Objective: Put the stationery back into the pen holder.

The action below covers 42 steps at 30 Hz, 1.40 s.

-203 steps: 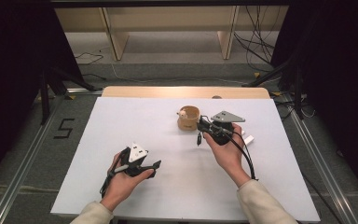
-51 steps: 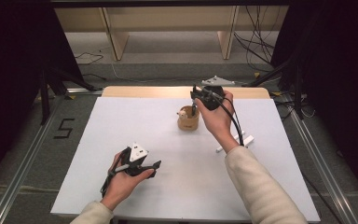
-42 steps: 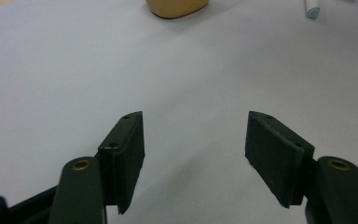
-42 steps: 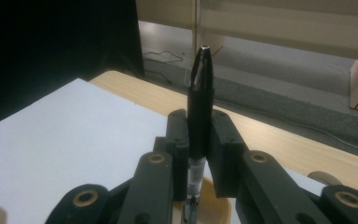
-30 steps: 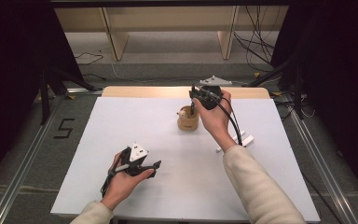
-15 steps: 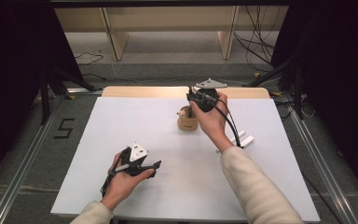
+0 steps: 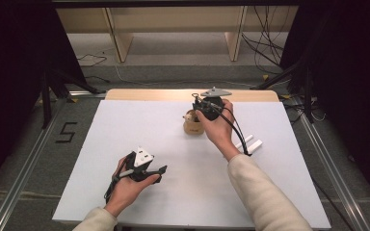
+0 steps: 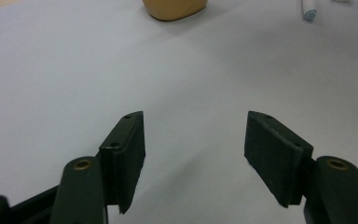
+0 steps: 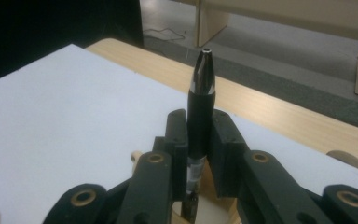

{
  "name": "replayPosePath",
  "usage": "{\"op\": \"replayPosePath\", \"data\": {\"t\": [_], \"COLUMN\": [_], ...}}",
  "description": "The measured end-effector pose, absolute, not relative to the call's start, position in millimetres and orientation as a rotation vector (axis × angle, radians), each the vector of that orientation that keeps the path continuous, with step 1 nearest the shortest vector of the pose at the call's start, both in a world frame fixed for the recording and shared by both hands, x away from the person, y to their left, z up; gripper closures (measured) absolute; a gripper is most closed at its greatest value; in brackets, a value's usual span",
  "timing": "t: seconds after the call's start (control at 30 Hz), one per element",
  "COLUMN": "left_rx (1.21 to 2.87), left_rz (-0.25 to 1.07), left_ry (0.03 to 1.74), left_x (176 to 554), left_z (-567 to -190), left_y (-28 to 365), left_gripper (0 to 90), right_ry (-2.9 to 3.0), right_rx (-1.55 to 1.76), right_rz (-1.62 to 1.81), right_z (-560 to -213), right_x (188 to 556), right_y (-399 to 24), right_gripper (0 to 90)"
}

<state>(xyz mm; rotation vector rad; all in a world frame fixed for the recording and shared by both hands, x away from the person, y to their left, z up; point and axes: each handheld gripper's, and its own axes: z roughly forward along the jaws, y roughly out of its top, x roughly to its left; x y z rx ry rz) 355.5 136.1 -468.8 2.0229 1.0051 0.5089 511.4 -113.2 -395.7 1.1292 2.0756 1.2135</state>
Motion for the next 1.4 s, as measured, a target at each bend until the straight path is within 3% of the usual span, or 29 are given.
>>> {"op": "replayPosePath", "data": {"t": [0.1,0.33,0.6,1.4], "left_rx": [2.025,2.03,2.023,2.028], "left_rz": [0.512,0.515,0.511,0.509], "left_ry": [1.003,1.001,1.003,1.003], "left_x": [356,356,355,355], "left_z": [-469,-469,-470,-470], "left_y": [136,136,135,135], "left_gripper": [38.0,38.0,38.0,38.0], "right_ry": [2.099,2.123,2.116,2.134], "right_rx": [1.142,1.148,1.194,1.273], "right_rz": [1.193,1.162,1.131,1.103], "right_z": [-401,-409,-415,-426], "right_x": [512,512,512,490], "right_y": [-113,-117,-126,-172], "right_gripper": [76.7,58.9,47.4,45.7]}}
